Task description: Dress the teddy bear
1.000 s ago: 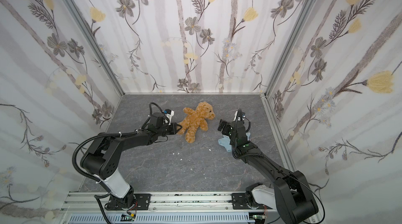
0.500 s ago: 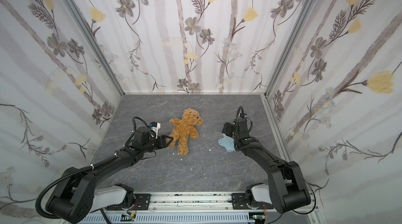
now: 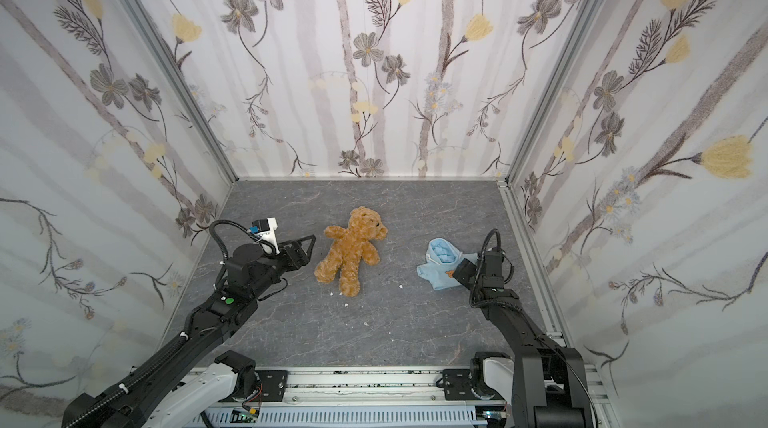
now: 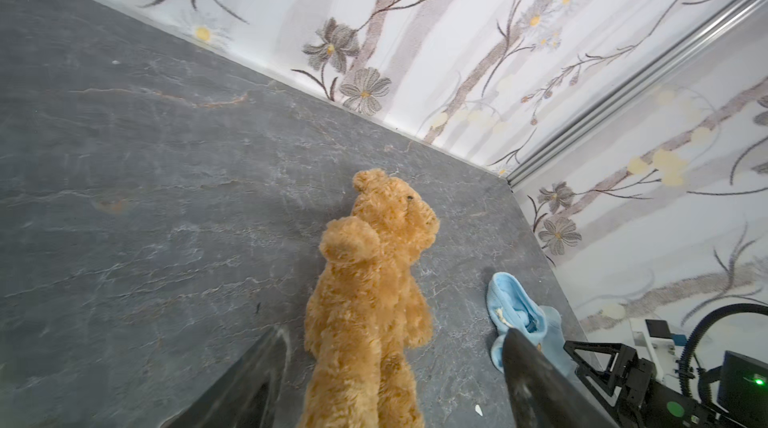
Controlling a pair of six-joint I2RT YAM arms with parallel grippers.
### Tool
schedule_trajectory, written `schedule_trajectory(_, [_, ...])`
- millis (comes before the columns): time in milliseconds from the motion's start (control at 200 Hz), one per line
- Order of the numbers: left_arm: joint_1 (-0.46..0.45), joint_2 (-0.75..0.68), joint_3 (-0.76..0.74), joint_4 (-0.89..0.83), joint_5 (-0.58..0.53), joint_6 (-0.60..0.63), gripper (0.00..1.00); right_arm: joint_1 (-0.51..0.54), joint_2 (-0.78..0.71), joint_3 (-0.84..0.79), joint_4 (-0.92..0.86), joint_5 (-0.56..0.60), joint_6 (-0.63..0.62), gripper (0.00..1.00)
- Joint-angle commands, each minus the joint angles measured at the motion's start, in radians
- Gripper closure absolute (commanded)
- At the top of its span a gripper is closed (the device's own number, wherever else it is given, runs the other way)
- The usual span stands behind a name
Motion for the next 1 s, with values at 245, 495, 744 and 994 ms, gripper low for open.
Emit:
schedule_trajectory(245, [-0.238, 0.256, 0.134, 0.113, 0.024, 0.075, 0.19, 0.048, 0.218, 0.106, 0.088, -0.136, -0.062, 0.3])
schedule_trajectory(495, [-0.322, 0.394, 0.184, 0.143, 0.049, 0.093, 0.19, 0.121, 0.224, 0.071, 0.203, -0.255, 0.006, 0.52])
schedule_trajectory(744, [-0.354, 0.471, 0.232, 0.158, 0.059, 0.144, 0.2, 0.138, 0.257, 0.073, 0.353, -0.296, 0.054, 0.91])
schedule_trajectory(994, [-0.443, 0.602, 0.314, 0.252, -0.01, 0.427, 0.23, 0.145, 0.18, 0.098, 0.374, -0.421, 0.052, 1.0])
